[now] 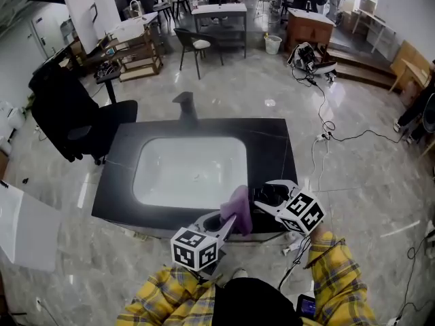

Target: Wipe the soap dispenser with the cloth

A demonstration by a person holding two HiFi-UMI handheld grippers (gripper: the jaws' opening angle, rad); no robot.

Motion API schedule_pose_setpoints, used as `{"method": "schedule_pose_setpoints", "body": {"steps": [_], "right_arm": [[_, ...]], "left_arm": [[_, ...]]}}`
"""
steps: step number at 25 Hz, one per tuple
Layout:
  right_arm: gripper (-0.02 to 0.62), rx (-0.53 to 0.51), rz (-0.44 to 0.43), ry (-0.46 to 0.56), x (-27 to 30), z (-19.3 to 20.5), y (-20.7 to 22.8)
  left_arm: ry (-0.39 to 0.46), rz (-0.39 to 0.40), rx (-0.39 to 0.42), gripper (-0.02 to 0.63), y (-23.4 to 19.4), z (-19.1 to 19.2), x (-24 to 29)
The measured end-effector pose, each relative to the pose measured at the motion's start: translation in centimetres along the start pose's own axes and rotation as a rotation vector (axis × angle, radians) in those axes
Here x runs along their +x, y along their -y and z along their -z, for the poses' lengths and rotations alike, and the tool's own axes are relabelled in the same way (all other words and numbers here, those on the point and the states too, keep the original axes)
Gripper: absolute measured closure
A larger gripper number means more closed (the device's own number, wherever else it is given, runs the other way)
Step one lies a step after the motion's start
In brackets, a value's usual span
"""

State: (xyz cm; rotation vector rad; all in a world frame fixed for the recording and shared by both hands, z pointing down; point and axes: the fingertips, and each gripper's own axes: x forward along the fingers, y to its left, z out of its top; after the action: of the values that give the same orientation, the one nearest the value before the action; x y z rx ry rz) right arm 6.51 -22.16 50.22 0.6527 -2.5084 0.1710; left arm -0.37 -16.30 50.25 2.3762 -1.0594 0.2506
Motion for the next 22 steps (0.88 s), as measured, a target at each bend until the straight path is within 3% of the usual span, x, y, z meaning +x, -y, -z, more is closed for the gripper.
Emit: {"method": "schedule_pose_setpoints", "body": {"steps": [9,17,22], "right_arm": [[0.382,0.227,0.323,0.051,-1.1,0.2,1.3],[0.382,0.459,0.548,0.101,-1.1,0.7,2.0],[0.382,0.505,0.655,0.12,-1.3,0.7,1.9]], "left_arm": [[0.007,0.005,-0.01,0.541,0.5,-0.3,-0.1],[0.024,-0.008,-0.023,0.541,-0.5,-0.7,-0.4],[0.032,-0.011,-0.024,0.541,-0.6,-0.9,-0.7]]}}
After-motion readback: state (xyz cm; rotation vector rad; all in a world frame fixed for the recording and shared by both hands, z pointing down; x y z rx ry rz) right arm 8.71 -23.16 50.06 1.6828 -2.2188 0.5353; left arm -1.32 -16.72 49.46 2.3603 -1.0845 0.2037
